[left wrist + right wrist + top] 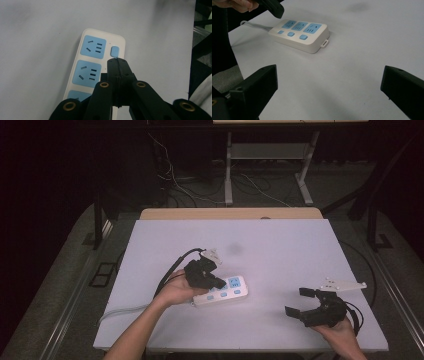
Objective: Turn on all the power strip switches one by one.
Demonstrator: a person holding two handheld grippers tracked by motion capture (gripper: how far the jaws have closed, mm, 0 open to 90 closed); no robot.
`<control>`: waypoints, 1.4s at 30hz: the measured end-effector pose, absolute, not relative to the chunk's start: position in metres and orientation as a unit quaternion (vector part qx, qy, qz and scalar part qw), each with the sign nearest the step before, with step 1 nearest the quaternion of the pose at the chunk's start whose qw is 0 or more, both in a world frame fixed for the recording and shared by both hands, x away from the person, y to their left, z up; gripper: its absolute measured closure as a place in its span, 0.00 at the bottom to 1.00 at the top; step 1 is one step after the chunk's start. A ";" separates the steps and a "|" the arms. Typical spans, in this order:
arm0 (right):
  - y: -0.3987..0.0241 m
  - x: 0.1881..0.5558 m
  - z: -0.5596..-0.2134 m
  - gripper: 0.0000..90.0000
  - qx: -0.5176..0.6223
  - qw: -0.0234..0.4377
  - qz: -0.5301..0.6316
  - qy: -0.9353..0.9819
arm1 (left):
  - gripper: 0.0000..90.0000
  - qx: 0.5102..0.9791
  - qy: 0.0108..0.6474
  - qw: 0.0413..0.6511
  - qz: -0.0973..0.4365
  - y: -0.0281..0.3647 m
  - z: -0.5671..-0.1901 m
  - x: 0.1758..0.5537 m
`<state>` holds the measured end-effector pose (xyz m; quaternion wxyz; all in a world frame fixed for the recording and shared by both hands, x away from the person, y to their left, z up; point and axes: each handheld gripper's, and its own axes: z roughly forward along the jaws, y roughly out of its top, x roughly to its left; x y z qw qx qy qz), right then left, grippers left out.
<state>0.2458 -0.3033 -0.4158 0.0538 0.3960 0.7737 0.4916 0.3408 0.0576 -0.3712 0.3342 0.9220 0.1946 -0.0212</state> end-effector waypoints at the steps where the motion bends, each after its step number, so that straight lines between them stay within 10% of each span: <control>1: -0.303 0.246 -0.416 0.01 0.396 0.054 0.492 0.774 | 1.00 0.922 0.194 0.334 -0.021 0.057 -0.371 0.341; 42: -0.303 0.245 -0.416 0.01 0.393 0.052 0.489 0.777 | 0.99 0.931 0.192 0.308 -0.032 0.046 -0.404 0.343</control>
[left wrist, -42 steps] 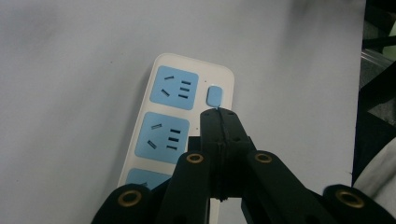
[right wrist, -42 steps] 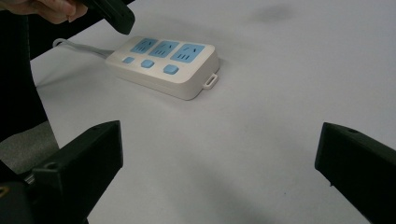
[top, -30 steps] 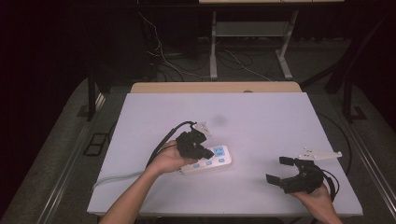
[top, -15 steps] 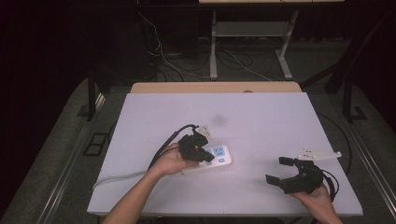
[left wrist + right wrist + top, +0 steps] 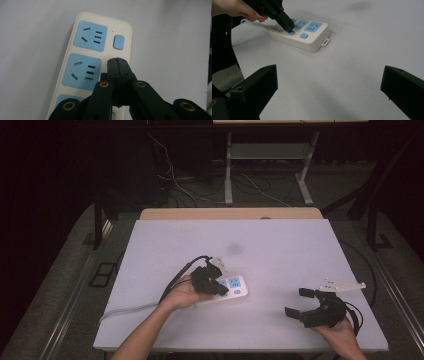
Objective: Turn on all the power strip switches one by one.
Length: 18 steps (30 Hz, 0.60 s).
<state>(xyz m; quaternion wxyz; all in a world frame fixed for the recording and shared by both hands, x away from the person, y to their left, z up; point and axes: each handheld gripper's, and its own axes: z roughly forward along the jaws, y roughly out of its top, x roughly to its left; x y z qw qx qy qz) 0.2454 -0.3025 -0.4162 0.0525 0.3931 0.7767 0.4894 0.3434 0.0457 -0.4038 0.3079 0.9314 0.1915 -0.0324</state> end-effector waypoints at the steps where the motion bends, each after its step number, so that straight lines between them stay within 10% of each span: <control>1: -0.303 0.245 -0.416 0.01 0.393 0.052 0.490 0.777 | 0.99 0.931 0.192 0.308 -0.032 0.045 -0.404 0.343; 18: -0.303 0.245 -0.416 0.01 0.392 0.054 0.490 0.776 | 1.00 0.930 0.199 0.304 -0.056 0.047 -0.408 0.346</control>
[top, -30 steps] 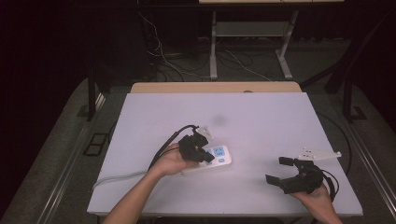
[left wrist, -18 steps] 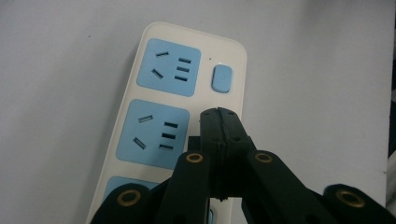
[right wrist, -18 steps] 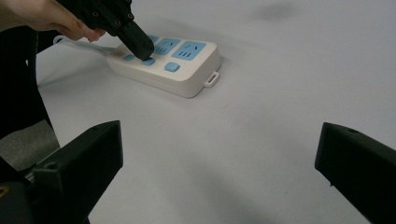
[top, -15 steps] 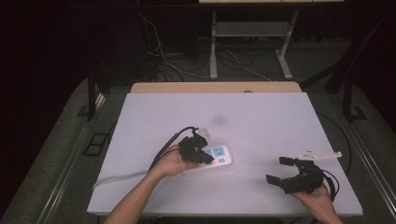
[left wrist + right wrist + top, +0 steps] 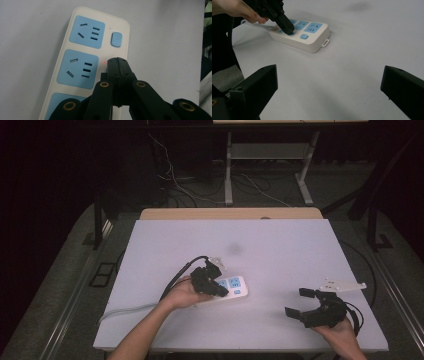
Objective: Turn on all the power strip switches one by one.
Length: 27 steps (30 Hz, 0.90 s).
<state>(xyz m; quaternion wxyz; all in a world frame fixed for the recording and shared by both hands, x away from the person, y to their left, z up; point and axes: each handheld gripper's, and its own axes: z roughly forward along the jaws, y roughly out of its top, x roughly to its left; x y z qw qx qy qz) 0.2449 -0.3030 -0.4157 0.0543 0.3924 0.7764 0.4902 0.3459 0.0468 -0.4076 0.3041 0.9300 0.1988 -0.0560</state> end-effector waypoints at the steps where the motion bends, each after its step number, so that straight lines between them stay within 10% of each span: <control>1: -0.303 0.245 -0.416 0.01 0.393 0.054 0.490 0.776 | 1.00 0.930 0.199 0.305 -0.057 0.047 -0.408 0.346; 27: -0.302 0.245 -0.416 0.01 0.392 0.054 0.491 0.776 | 1.00 0.925 0.206 0.315 -0.056 0.050 -0.410 0.346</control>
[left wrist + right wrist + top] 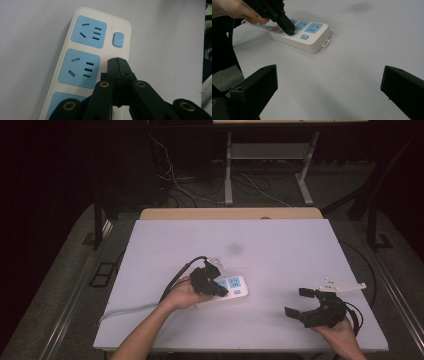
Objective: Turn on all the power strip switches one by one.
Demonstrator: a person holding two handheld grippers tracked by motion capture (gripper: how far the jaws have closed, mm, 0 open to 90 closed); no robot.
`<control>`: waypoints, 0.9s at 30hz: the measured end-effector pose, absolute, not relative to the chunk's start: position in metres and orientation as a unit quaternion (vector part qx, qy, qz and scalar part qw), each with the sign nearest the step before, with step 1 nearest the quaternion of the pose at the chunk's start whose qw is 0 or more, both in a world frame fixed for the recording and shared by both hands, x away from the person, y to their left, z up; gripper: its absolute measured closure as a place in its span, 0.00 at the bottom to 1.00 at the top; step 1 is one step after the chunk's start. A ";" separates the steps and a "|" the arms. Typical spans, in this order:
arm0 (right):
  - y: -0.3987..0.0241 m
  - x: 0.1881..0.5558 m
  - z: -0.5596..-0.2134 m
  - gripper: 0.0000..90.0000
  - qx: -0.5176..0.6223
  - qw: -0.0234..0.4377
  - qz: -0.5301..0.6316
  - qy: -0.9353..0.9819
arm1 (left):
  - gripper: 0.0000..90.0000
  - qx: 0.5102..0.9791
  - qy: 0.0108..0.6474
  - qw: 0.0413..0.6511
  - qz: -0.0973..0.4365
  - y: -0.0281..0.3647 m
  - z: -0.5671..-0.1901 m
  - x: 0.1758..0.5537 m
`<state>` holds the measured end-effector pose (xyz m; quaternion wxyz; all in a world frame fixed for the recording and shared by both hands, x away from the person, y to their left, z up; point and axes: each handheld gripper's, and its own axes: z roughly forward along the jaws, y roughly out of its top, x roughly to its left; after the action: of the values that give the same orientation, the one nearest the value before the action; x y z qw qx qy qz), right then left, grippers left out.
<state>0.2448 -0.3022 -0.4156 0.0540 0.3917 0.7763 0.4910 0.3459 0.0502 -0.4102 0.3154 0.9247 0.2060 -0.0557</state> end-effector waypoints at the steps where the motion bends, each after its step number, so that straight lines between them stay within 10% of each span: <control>1: -0.302 0.245 -0.416 0.01 0.392 0.054 0.491 0.776 | 1.00 0.925 0.205 0.317 -0.054 0.050 -0.410 0.346; 27: -0.304 0.244 -0.414 0.01 0.391 0.055 0.494 0.775 | 1.00 0.924 0.188 0.332 -0.033 0.042 -0.385 0.349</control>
<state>0.2436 -0.3039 -0.4144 0.0550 0.3906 0.7746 0.4943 0.3485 0.0418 -0.3850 0.3317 0.9239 0.1877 -0.0330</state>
